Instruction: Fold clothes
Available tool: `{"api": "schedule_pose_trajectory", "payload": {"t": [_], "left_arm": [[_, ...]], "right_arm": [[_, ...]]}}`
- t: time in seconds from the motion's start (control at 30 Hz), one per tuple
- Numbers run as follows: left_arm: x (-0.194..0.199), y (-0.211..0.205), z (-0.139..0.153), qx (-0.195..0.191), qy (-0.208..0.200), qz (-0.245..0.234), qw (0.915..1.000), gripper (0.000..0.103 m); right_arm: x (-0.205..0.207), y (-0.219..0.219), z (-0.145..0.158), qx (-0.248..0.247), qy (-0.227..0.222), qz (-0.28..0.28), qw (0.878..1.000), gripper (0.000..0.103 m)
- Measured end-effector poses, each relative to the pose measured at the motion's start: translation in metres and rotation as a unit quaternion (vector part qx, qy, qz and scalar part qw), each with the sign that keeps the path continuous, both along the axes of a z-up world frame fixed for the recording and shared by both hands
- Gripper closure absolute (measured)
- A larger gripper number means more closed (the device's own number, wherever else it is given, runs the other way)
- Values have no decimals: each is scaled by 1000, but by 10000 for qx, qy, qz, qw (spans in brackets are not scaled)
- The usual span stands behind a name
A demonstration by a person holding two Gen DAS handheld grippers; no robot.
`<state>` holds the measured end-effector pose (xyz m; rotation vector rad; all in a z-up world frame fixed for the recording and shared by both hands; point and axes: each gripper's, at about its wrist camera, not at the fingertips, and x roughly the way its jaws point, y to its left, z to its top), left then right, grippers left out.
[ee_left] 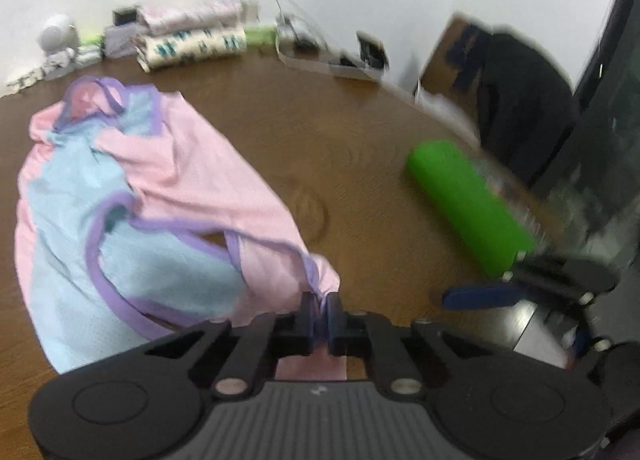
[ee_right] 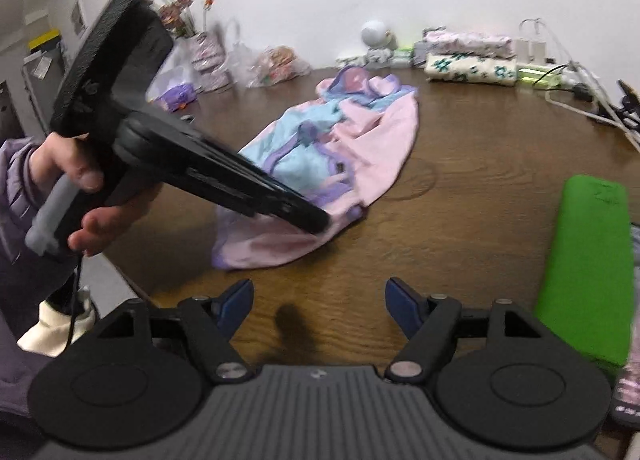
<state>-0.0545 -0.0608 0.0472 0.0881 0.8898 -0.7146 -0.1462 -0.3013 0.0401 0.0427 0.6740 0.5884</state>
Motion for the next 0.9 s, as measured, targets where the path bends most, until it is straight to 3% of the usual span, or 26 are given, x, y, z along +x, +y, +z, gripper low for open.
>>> {"api": "schedule_pose_trajectory", "payload": {"t": [0.1,0.2,0.33,0.43,0.53,0.63,0.7,0.77,0.87,0.9], "left_arm": [[-5,32,47,-929,-238,175,9952,100],[-19,67,96,-1727,-782,242,9816,99],[-19,109,112,-1676,-1247,861,9741,99],[0,139,80,-1552,-799,1527,9727,99],[15,161,37,-1234,-315,2000,9715,89],[13,179,11,-740,-246,2526,9644,82],[4,190,7,-681,-339,2639,9615,65],[-9,199,11,-839,-525,2520,9627,60],[-28,195,14,-849,-759,1928,9746,46],[-34,192,13,-820,-818,1714,9784,45]], "right_arm": [[3,-6,4,31,-68,-218,9997,27],[7,-6,8,90,-195,-272,9994,23],[23,5,7,154,-219,-278,9993,22],[34,21,7,180,-211,-184,9994,22],[43,45,8,296,-210,201,9991,22],[51,69,7,131,-264,448,9986,22],[55,82,7,-98,-308,500,9982,23],[55,91,8,-257,-352,620,9971,23],[54,101,6,-469,-357,752,9954,27],[57,103,4,-577,-319,705,9953,37]]}}
